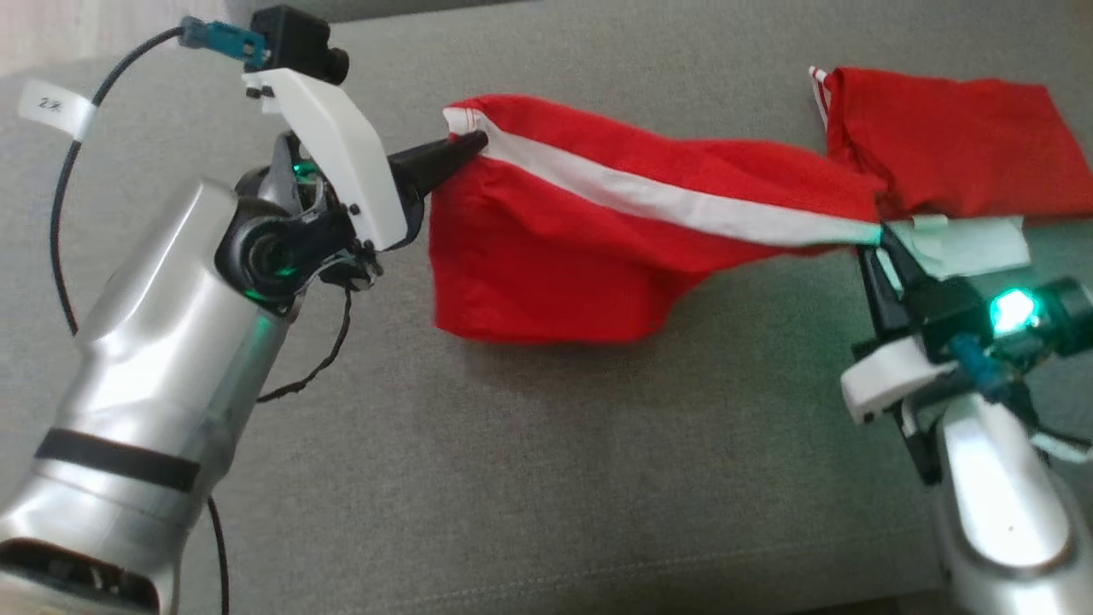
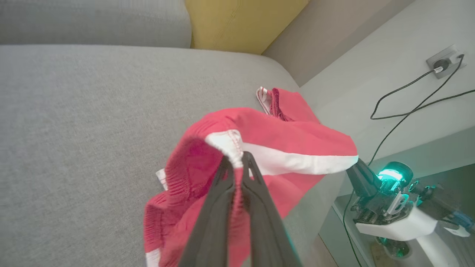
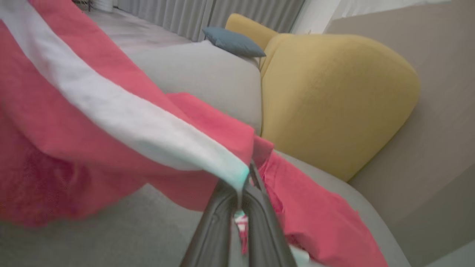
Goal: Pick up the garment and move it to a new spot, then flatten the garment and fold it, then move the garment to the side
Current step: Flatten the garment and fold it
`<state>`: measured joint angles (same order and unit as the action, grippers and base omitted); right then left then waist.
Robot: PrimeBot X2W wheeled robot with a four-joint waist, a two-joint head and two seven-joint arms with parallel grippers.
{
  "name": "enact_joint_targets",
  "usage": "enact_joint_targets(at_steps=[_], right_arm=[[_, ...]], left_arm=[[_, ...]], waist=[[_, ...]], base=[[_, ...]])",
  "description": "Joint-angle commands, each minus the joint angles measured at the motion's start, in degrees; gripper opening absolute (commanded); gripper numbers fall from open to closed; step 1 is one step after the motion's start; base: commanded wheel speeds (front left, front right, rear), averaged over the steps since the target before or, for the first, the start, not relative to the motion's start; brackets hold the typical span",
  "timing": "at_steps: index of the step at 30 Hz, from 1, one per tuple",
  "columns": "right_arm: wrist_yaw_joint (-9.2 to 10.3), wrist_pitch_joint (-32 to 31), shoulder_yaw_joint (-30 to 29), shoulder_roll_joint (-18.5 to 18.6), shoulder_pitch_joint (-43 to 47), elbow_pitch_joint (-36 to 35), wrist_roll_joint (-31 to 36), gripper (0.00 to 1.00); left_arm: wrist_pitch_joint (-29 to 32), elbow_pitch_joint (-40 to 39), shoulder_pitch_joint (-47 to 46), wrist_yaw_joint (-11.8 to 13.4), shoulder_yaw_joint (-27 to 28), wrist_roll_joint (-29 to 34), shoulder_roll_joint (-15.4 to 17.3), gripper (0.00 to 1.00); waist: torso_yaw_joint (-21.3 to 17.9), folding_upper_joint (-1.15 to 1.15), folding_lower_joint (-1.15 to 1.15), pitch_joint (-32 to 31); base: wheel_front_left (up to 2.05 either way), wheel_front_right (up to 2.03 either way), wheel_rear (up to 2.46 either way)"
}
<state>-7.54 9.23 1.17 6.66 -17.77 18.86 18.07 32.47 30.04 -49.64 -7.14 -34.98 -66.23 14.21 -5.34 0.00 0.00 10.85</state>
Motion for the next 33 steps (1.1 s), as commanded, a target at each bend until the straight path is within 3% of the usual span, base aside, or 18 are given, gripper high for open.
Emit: enact_joint_targets(at_steps=[1, 14, 22, 30, 33], right_arm=[[0.05, -0.6, 1.9, 1.3, -2.8, -2.6, -1.3, 0.00], [0.05, -7.2, 8.9, 9.5, -14.5, -7.5, -14.8, 0.00], [0.05, -9.7, 7.8, 9.5, -17.6, -7.1, -19.2, 0.00], [0.05, -17.1, 7.1, 8.9, -15.5, -6.6, -27.5, 0.00], [0.05, -19.6, 7.1, 10.3, -14.4, -7.4, -28.7, 0.00]], left_arm=[[-1.2, -2.7, -2.5, -0.3, 1.4, -0.3, 2.7, 0.00], [-18.3, -12.6, -4.1, -0.4, -5.5, 3.4, 9.6, 0.00], [-31.3, -14.3, -4.6, -0.4, -8.1, 3.0, 11.5, 0.00], [-34.9, -16.2, -3.1, -0.4, -13.5, 1.2, 15.4, 0.00], [-36.1, -16.4, -2.1, -0.4, -14.5, -0.1, 16.7, 0.00]], waist=[[0.6, 0.00, 0.00, -1.0], [2.9, 0.00, 0.00, -7.4], [5.0, 0.00, 0.00, -10.4], [6.3, 0.00, 0.00, -11.7], [6.6, 0.00, 0.00, -12.1]], base=[[0.00, 0.00, 0.00], [0.00, 0.00, 0.00], [0.00, 0.00, 0.00], [0.00, 0.00, 0.00], [0.00, 0.00, 0.00]])
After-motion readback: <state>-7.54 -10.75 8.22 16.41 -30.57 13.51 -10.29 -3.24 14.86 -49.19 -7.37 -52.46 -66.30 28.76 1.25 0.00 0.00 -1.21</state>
